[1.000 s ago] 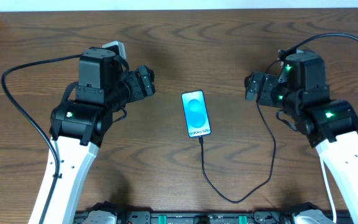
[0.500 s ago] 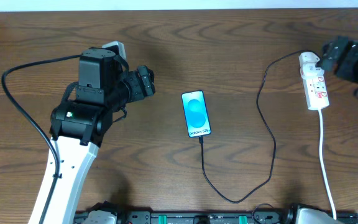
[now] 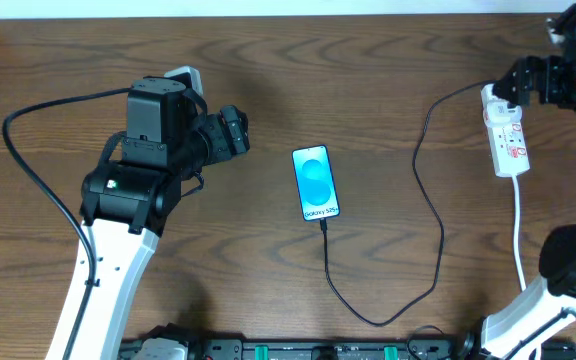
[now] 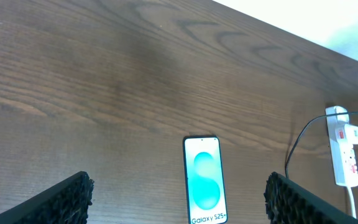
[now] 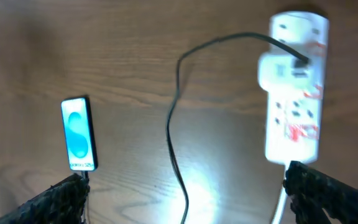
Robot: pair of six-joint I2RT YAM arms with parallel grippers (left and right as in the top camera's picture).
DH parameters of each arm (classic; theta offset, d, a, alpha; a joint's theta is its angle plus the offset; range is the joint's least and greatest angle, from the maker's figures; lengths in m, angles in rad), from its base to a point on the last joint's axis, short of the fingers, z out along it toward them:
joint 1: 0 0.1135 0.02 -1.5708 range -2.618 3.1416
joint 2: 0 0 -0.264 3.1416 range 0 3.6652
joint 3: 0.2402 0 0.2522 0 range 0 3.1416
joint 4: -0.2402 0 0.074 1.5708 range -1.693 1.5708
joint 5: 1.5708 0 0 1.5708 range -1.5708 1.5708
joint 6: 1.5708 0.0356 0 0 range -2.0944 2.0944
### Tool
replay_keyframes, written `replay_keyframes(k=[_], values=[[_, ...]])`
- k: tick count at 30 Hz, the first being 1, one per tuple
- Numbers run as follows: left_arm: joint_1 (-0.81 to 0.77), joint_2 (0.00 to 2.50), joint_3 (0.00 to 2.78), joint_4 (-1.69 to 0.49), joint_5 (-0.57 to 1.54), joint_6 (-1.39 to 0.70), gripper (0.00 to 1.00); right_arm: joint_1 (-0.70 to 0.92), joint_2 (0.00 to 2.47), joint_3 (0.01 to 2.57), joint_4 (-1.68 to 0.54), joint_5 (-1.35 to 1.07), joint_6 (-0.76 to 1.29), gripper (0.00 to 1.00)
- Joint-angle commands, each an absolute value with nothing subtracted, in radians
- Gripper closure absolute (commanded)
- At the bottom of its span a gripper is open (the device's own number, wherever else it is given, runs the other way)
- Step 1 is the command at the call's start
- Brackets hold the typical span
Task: Plug charger to phone and switch on socket
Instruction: 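Move the right gripper up to the white power strip's switch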
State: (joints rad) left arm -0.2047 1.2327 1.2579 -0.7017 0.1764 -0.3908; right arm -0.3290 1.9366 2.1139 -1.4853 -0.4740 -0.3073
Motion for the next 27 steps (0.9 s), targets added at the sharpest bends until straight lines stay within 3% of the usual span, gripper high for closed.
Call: replay_keyframes(k=[1, 27], values=[[-0.200, 1.230, 1.263, -0.703, 0.163, -0.374, 0.11, -0.334, 1.995, 2.140, -1.469, -0.545, -0.420, 0.01], [-0.200, 1.230, 1.263, -0.703, 0.163, -0.374, 0.12, -0.335, 2.095, 2.076, -1.393, -0.364, -0.416, 0.01]])
